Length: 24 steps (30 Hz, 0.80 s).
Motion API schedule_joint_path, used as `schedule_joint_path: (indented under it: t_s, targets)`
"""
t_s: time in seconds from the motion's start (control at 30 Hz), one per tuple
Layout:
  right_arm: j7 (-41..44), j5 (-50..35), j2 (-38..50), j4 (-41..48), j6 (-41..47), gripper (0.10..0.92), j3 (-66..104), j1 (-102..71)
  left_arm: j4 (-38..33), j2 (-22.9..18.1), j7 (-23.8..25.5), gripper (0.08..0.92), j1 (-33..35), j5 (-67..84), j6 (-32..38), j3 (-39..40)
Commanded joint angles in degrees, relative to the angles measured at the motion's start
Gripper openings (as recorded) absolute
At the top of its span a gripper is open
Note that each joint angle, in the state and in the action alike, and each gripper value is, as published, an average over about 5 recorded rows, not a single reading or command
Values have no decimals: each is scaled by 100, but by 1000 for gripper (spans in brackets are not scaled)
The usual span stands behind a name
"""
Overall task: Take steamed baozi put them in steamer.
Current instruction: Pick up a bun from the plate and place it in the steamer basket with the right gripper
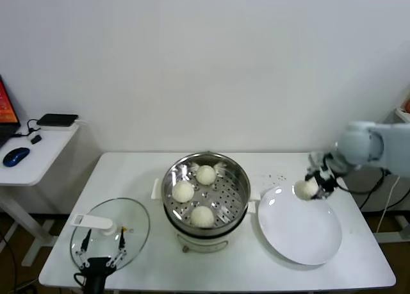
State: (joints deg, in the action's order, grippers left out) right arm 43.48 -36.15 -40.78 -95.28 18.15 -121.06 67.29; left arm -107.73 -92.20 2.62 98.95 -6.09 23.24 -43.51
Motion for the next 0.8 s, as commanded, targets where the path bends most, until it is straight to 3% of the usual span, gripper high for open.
schedule_joint_path:
  t_s: [0.03, 0.33, 0.8]
  targets:
    - [103, -1617, -1049, -334, 391, 592, 788, 1150, -79, -263, 14, 823, 22, 20, -11, 10]
    - [-570, -1984, -1642, -303, 1272, 585, 2009, -289, -166, -220, 44, 823, 75, 49, -8, -39]
    - [-890, -1518, -2063, 401, 1506, 585, 2230, -1879, -104, -230, 103, 823, 54, 63, -14, -63]
